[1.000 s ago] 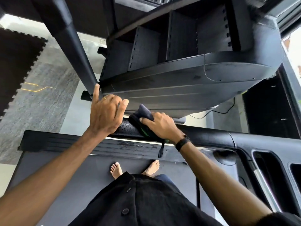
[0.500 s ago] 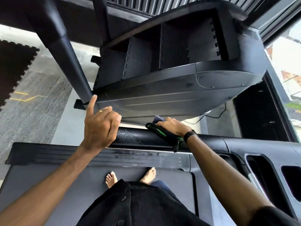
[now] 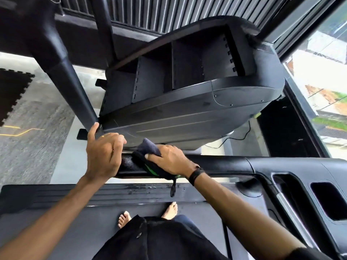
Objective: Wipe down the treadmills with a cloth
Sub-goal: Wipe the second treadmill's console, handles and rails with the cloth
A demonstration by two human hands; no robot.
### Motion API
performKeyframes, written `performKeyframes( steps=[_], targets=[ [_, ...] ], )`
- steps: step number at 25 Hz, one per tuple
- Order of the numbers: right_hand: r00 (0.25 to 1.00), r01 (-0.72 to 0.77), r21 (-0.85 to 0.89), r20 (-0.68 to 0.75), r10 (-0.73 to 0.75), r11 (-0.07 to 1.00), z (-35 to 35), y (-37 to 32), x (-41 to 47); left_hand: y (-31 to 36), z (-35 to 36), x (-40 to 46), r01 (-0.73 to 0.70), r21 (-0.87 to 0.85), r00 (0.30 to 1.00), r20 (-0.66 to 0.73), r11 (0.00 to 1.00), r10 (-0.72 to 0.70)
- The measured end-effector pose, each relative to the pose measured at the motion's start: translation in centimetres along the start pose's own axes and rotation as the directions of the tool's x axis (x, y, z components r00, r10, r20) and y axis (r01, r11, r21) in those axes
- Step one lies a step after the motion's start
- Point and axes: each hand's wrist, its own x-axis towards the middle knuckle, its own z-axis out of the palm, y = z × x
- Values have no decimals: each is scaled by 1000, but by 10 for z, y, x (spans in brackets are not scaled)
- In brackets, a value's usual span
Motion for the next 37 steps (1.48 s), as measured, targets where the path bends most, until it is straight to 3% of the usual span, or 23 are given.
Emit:
performKeyframes(
  steps=[2, 4, 7, 10, 15, 18, 24, 29, 31, 34, 36, 37],
  targets=[
    [997, 24, -28, -78, -26, 999, -3, 12, -15, -7, -5, -4, 50, -11, 994, 98, 999, -48],
    [993, -76, -48, -91, 71, 996, -13, 24, -21, -10, -8, -8, 141, -22, 978, 158, 990, -136],
    [969, -245, -11, -18, 245, 969, -25, 35, -12, -9, -7, -10, 192, -64, 961, 214, 979, -175],
    [937, -337, 62, 116, 328, 940, -26, 37, 15, -11, -4, -4, 312, -161, 927, 268, 936, -263],
    [896, -267, 30, 375, 237, 963, -14, 14, 64, -11, -3, -4, 409, -203, 882, 340, 890, -328],
    [883, -193, -18, 432, 182, 981, -1, -13, 84, -11, -5, -3, 438, -177, 868, 338, 882, -363],
    [959, -226, 72, 194, 209, 971, 12, -28, 65, -16, -4, -7, 430, -129, 859, 362, 894, -361],
    [994, 66, -7, -85, -66, 998, 6, -12, -13, -19, -1, -7, 394, -124, 880, 339, 911, -334],
    [989, 91, 28, -118, -87, 995, -4, 8, -33, -16, -1, -6, 399, -143, 881, 333, 906, -336],
    [980, -185, 21, -70, 186, 983, -24, 40, -27, -14, -1, -6, 402, -150, 885, 315, 903, -342],
    [923, -384, 74, 59, 380, 920, -37, 56, -3, -12, 0, -4, 415, -162, 883, 310, 895, -354],
    [906, -410, 84, 148, 396, 908, -38, 61, 14, -13, 1, -3, 423, -171, 880, 312, 890, -358]
  ],
)
